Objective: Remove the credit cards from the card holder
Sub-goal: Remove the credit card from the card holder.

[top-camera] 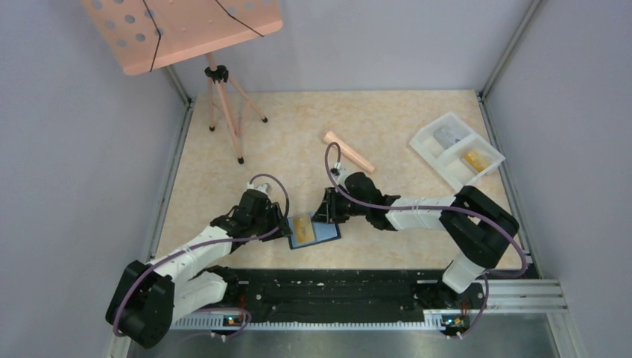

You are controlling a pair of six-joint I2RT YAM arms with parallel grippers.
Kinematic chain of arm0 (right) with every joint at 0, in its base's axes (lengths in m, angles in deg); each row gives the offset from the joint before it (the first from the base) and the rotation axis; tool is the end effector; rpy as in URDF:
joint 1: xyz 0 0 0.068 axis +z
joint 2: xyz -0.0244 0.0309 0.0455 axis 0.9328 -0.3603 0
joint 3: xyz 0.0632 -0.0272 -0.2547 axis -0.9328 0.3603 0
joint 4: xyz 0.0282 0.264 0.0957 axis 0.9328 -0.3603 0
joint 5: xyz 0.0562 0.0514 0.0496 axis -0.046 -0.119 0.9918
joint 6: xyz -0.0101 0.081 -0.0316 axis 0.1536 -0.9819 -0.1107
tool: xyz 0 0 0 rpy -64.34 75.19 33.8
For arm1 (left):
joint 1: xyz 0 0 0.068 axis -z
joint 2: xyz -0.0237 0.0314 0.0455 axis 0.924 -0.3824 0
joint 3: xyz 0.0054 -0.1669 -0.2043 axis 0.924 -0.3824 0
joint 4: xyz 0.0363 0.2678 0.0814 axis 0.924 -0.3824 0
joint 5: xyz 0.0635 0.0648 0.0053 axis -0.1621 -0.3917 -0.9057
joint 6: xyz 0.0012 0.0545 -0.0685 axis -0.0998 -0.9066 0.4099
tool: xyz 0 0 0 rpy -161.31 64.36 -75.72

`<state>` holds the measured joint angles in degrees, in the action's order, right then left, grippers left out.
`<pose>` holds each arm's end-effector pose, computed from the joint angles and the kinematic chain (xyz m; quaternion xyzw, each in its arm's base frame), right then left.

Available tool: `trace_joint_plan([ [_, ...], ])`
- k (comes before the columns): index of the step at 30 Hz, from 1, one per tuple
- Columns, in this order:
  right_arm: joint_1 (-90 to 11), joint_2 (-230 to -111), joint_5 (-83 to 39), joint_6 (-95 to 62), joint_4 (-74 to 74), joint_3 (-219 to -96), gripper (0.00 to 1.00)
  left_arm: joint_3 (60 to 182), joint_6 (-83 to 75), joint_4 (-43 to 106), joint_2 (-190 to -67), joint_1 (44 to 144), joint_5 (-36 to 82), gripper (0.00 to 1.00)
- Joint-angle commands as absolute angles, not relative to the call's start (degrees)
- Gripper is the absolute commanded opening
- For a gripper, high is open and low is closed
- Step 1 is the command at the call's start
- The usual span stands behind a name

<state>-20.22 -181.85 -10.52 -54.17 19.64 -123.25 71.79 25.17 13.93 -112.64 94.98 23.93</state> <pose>0.2260 0.2959 0.1218 -0.1135 0.8571 0.4495 0.2245 0.2016 -0.1187 0.1045 -0.0828 0.9392 -0.2446 0.2264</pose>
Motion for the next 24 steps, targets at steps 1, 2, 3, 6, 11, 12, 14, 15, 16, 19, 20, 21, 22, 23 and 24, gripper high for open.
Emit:
trace_joint_plan([
  [1,-19.3,-184.8,-9.9,-54.2,27.1,-123.0,0.29,70.9,25.3,17.3,-113.0,94.9,23.6,0.38],
  [2,-19.1,-185.5,-10.5,-54.0,26.7,-123.1,0.30,70.8,25.3,17.6,-113.1,94.9,23.7,0.34],
  [3,-18.9,-186.0,-10.8,-53.8,26.3,-123.3,0.31,70.8,25.2,17.7,-113.1,94.9,23.7,0.30],
  [6,-18.2,-187.4,-12.0,-53.2,25.2,-123.8,0.30,70.7,25.0,17.8,-113.4,94.9,24.0,0.21],
  [11,-17.9,-189.2,-14.4,-52.2,22.3,-124.5,0.30,70.4,25.0,17.8,-113.8,94.9,24.1,0.13],
  [12,-17.9,-189.2,-14.9,-51.7,21.8,-124.5,0.30,70.4,25.0,17.8,-113.8,94.9,24.1,0.11],
  [14,-17.9,-189.1,-16.0,-51.1,20.5,-124.6,0.29,70.4,24.8,17.6,-113.7,94.9,24.1,0.07],
  [15,-17.9,-189.0,-16.2,-50.8,20.1,-124.6,0.29,70.4,24.9,17.6,-113.6,94.9,24.1,0.04],
  [16,-17.9,-188.8,-16.5,-50.5,19.8,-124.7,0.28,70.4,24.9,17.5,-113.4,94.9,23.9,0.02],
  [19,-17.9,-189.3,-15.9,-50.0,19.8,-125.0,0.27,70.6,25.0,17.4,-113.5,94.9,23.9,0.00],
  [20,-18.0,-189.6,-15.5,-50.1,19.8,-125.1,0.26,70.6,25.1,17.4,-113.5,94.9,23.9,0.00],
  [21,-18.0,-190.0,-15.0,-50.1,20.0,-125.2,0.26,70.6,25.0,17.4,-113.5,94.9,24.0,0.00],
  [22,-18.0,-190.4,-14.6,-50.3,20.4,-125.1,0.25,70.5,25.0,17.6,-113.5,94.9,24.1,0.00],
  [23,-17.9,-190.6,-14.1,-50.6,20.9,-124.9,0.25,70.5,25.0,17.6,-113.5,94.9,24.1,0.00],
  [24,-18.0,-190.9,-13.5,-50.8,22.0,-124.7,0.25,70.4,25.0,17.6,-113.4,94.9,24.2,0.00],
])
